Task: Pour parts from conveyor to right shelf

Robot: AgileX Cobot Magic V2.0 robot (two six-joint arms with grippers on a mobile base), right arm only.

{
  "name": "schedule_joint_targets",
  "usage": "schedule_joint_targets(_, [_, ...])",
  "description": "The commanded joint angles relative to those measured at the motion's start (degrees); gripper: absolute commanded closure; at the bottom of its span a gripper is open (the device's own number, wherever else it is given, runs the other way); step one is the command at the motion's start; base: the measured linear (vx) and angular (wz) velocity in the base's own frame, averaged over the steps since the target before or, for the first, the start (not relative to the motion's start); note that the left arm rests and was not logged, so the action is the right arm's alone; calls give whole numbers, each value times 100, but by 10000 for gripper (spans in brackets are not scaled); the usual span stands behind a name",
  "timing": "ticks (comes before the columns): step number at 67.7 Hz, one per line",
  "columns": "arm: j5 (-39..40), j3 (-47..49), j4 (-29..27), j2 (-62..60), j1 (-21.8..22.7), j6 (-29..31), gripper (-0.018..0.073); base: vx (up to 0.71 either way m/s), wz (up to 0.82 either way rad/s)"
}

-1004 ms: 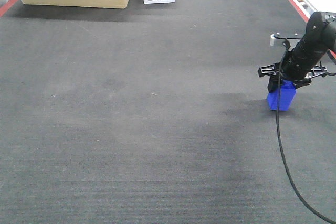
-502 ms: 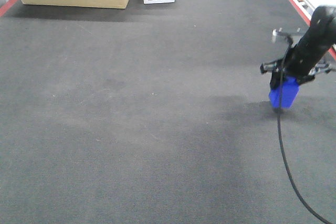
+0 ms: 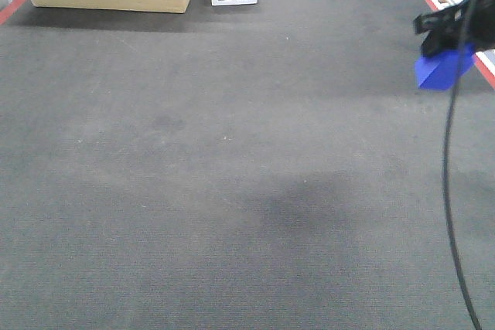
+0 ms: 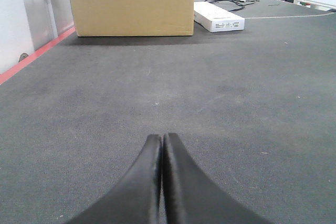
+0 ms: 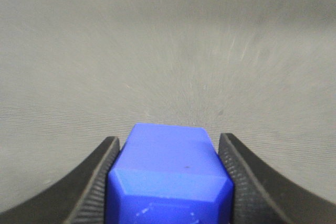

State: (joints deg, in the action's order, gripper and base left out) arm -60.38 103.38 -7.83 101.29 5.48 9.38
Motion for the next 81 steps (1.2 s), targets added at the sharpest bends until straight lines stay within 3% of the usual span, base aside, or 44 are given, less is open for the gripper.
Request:
schedule_joint_targets(1, [759,-545,-76,-1001,10,118,565,0,0])
schedule_joint_targets(21, [2829,-3548,-151,-4021,10,118,565,0,0])
schedule_joint_targets(33, [3389,-4994,-175,-5873,10,118,565,0,0])
schedule_joint_targets(44, [3308,-6034,-175,-7314,10,98,565,0,0])
schedule_joint_targets(56, [2566,-6604,-170,-8561,10,123,565,0,0])
schedule_joint_targets(70, [1380,-6772,-170,-9196,10,617,565,0,0])
schedule_joint_targets(81, [1306,-6777,-170,-9312,10,670,565,0,0])
